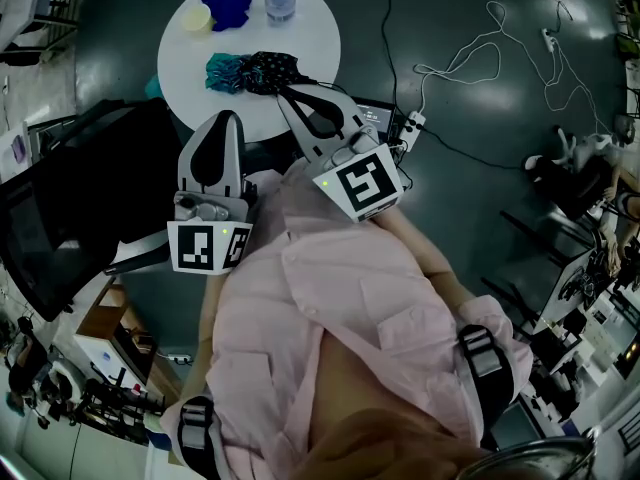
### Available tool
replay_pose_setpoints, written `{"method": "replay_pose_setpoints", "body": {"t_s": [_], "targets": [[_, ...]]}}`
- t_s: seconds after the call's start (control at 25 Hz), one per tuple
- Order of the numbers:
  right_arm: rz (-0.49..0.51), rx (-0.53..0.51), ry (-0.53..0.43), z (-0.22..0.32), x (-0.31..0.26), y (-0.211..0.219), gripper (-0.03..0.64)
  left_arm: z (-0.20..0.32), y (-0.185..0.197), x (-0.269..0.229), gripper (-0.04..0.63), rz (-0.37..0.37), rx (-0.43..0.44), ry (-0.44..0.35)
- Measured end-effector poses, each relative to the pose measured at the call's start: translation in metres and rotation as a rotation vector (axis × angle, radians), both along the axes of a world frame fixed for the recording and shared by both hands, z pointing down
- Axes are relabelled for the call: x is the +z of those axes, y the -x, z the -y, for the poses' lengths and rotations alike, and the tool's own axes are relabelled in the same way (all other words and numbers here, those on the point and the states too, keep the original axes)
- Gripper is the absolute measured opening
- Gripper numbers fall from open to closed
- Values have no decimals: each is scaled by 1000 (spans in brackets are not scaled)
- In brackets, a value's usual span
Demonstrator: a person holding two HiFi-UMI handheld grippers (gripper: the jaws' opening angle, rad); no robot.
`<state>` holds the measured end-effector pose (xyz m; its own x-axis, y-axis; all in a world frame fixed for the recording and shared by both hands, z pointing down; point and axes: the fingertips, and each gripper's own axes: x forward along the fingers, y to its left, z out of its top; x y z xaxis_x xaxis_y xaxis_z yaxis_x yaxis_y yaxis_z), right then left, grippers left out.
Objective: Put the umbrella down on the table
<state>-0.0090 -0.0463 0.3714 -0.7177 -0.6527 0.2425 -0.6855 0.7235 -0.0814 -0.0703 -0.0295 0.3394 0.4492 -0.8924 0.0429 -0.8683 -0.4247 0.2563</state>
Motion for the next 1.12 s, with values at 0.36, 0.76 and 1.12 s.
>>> {"method": "replay_pose_setpoints", "body": {"t_s": [0.36,0.76,1.12], "targets": [[4,1,0,1,0,-3,29,-1,4,1,21,3,-12,-27],[3,4,-4,2,-2,-6,29,-1,0,-2,21,-3,-9,-2],[7,7,-4,1,-2,-7,29,-2,1,-2,21,-4,-17,-9]]}}
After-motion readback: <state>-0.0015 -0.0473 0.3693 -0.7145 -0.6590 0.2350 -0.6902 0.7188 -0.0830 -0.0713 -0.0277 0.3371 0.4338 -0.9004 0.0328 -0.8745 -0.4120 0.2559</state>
